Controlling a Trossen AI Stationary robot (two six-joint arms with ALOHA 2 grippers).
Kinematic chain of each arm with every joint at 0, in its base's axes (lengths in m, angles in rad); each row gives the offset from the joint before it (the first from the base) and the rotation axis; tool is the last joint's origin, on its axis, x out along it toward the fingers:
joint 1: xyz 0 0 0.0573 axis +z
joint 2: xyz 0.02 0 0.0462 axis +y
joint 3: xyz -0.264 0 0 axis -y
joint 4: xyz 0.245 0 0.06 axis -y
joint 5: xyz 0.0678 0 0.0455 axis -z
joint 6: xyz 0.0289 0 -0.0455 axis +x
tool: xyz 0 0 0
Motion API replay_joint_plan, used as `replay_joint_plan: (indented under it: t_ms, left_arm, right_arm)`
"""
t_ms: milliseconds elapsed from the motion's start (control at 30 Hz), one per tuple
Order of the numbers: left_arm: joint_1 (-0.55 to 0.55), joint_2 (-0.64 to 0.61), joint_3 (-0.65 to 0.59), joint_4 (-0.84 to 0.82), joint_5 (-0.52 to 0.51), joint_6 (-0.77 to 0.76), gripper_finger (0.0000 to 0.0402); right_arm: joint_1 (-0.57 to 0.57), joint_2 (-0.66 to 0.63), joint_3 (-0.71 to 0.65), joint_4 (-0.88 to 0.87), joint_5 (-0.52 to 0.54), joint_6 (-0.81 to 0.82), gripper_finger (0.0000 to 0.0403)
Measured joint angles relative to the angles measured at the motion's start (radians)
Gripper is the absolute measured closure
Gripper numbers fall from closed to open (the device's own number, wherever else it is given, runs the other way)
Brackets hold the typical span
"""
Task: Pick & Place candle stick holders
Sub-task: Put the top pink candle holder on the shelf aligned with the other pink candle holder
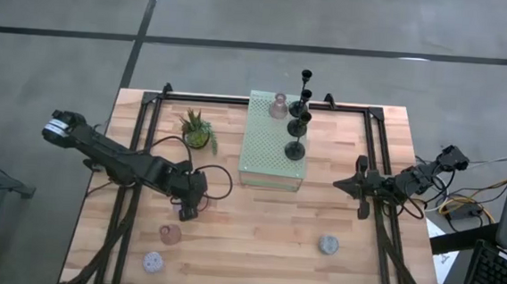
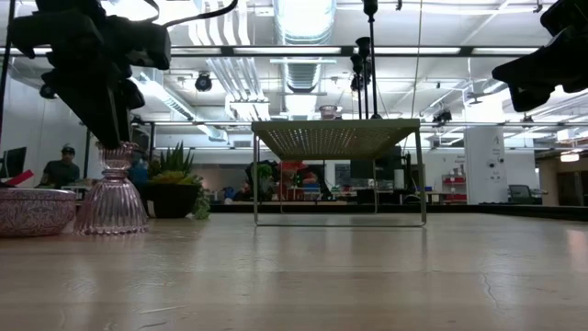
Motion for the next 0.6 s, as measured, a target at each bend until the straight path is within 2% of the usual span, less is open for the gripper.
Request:
replay_joint_plan:
  t_ms: [600]
  left_arm:
    - [0.000, 0.000, 0.031, 0.026, -0.008, 0.025, 0.0211]
  right_arm:
    - [0.000, 0.000, 0.000, 0.000, 0.000, -0.001, 0.0394]
